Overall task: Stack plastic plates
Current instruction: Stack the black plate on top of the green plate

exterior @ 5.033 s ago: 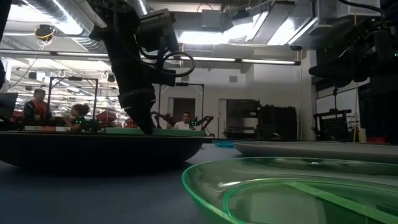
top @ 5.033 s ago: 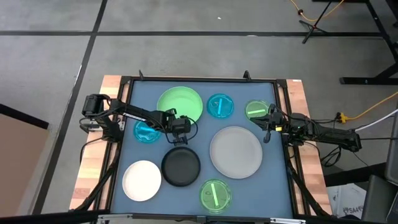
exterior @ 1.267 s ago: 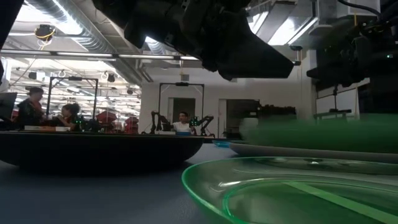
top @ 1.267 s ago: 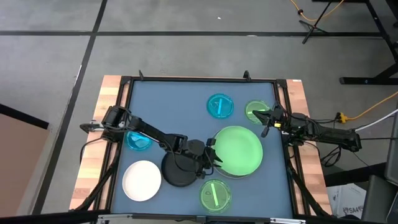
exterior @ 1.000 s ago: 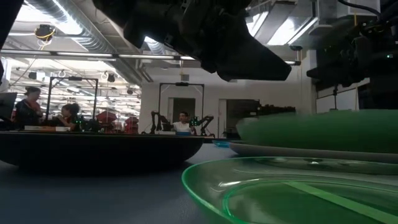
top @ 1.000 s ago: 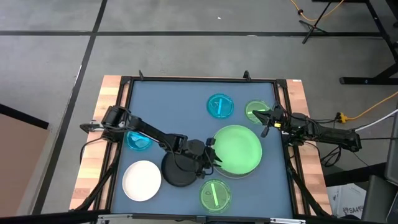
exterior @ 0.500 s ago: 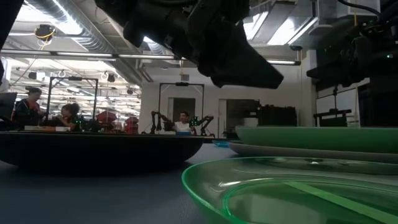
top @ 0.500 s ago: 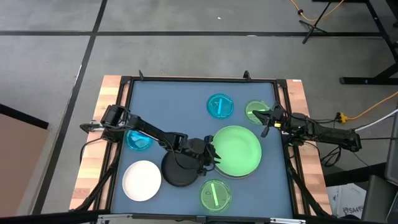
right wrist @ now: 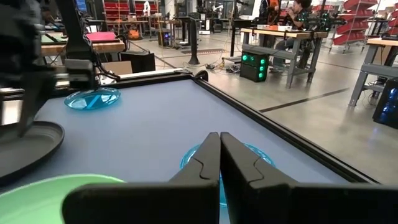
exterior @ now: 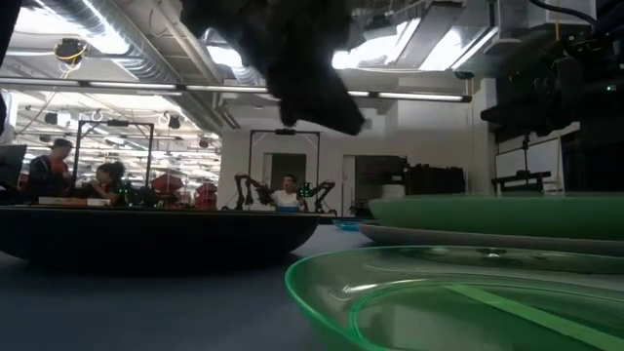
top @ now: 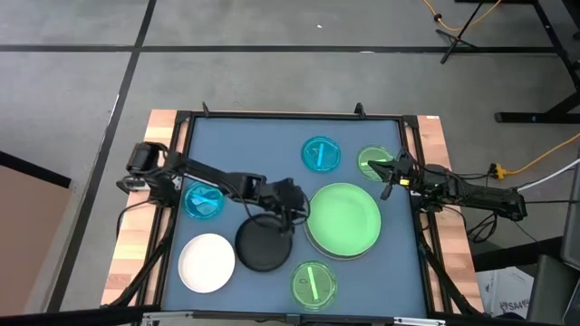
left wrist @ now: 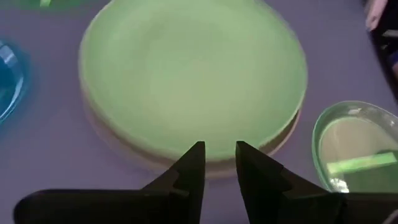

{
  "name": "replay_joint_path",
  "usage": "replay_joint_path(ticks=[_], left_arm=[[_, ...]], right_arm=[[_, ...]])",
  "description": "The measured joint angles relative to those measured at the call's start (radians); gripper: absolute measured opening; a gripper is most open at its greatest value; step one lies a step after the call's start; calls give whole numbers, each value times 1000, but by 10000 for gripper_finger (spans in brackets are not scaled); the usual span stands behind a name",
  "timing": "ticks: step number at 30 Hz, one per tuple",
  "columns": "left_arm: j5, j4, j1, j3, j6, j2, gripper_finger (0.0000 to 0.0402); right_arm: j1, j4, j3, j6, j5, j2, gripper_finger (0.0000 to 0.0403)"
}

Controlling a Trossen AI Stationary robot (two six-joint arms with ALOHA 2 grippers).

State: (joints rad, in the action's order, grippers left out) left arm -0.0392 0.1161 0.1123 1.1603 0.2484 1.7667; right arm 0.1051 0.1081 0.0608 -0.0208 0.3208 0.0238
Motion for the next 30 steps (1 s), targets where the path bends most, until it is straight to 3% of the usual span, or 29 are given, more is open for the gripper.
replay_joint_path(ticks=[9, 18, 24, 30], left_arm=[[0, 347, -40, 0, 138, -96, 82], [4, 632, -40, 0, 233, -91, 82], [11, 654, -31, -16, 247, -91, 82], [103, 650, -31, -81, 303, -91, 82]], right_arm=[[0, 0, 0, 0, 0, 0, 1], [0, 0, 0, 0, 0, 0, 1], [0, 0, 0, 0, 0, 0, 1], [0, 0, 0, 0, 0, 0, 1]])
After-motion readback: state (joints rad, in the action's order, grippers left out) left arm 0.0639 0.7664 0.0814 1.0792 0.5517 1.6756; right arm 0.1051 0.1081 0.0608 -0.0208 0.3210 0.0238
